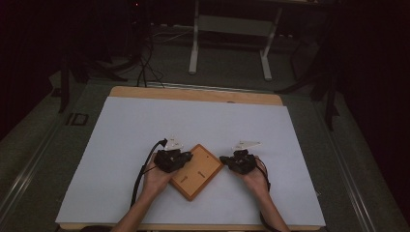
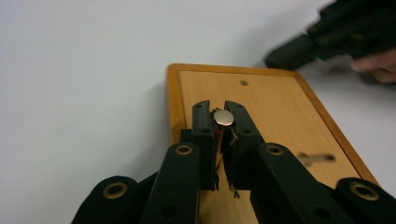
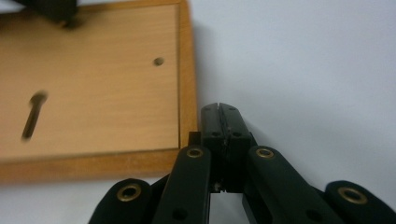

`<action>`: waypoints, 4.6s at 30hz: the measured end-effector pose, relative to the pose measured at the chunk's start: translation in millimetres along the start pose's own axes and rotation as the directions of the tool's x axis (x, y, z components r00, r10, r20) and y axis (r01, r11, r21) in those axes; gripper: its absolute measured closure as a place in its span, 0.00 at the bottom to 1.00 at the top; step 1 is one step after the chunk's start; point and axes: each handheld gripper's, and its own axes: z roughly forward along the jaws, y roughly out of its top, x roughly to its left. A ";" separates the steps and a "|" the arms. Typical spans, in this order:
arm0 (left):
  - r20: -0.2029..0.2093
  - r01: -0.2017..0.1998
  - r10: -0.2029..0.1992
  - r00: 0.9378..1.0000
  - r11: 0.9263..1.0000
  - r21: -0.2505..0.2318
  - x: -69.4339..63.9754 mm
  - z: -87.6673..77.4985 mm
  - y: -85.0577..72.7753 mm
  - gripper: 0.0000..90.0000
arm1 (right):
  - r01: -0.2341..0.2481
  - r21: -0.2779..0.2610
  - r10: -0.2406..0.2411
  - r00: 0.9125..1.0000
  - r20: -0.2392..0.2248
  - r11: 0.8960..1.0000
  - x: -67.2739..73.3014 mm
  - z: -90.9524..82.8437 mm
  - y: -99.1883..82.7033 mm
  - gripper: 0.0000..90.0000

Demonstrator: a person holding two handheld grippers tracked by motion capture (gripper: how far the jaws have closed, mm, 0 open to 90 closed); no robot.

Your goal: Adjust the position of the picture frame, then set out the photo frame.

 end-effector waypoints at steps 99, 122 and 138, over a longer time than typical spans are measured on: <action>0.140 0.016 -0.010 0.990 0.999 -0.046 -7.4 15.4 -0.3 0.67 | 0.068 0.019 -0.068 0.998 -0.017 0.998 27.9 -34.8 -20.4 0.90; 0.095 0.046 -0.038 0.995 0.996 -0.083 10.7 -14.5 -9.3 0.60 | 0.071 -0.051 -0.072 0.997 -0.019 0.996 29.8 -33.6 -9.4 0.86; 0.096 0.036 -0.032 0.995 0.998 -0.044 15.3 -21.3 -20.6 0.58 | 0.152 -0.076 -0.158 0.984 -0.082 0.985 45.4 -10.1 13.0 0.85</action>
